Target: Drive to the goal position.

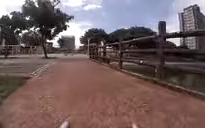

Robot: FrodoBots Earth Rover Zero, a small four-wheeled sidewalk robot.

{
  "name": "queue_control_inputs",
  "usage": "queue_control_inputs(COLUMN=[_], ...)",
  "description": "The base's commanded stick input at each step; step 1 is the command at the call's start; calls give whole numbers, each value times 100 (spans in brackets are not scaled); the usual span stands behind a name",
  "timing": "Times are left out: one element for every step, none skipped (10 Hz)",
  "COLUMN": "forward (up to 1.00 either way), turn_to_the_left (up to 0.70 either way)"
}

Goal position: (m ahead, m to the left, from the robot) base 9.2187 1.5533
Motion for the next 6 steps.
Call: queue_control_inputs(forward=[100, 100, 100, 100, 100, 100], turn_to_the_left=[0, 0, 0, 0, 0, 3])
